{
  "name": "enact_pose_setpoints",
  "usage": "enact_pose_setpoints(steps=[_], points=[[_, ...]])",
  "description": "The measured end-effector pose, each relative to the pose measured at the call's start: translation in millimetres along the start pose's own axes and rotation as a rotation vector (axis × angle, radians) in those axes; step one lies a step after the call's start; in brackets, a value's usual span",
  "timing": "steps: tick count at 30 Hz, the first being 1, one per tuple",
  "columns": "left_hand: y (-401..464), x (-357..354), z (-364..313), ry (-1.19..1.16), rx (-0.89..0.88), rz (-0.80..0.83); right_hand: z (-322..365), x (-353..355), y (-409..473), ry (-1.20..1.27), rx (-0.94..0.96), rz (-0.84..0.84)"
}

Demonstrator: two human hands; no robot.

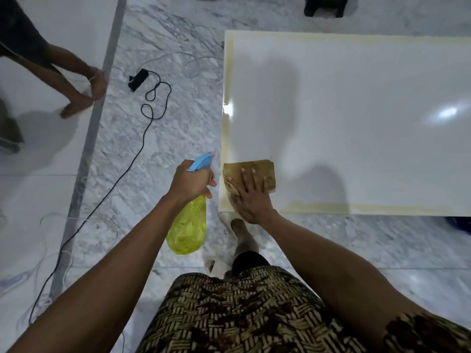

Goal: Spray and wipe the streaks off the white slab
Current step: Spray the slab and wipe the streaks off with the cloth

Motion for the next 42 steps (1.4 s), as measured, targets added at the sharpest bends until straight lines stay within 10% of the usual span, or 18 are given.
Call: enact_pose_setpoints(steps=[9, 13, 19, 25, 42], points=[[-42, 2, 0, 0.045, -0.002, 0.031, 11, 53, -21, 0.291, -0.172, 0.43], [-51, 3, -16, 0.092, -0.056, 0.057, 8, 125, -22, 0.85, -0.468, 0.259], [-61, 11, -71, 0.117, -0.224, 0.075, 7, 216, 2, 1.42, -0.584, -0.185], [-70, 34, -123, 0.032, -0.332, 0.057, 16, 261, 36, 1.781, -0.549, -0.28], [-47, 70, -158, 0.029, -0.262, -0.041, 58, 287, 95, 1.807, -0.464, -0.082]])
Point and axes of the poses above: each hand's wrist, its own y-axis towards the middle knuckle, its own x-axis out of the back of the hand, z = x × y, the point moved 3 cm from there along y, towards the middle knuckle, and after that the axes turned 9 degrees about -z, right-handed, at the moved point
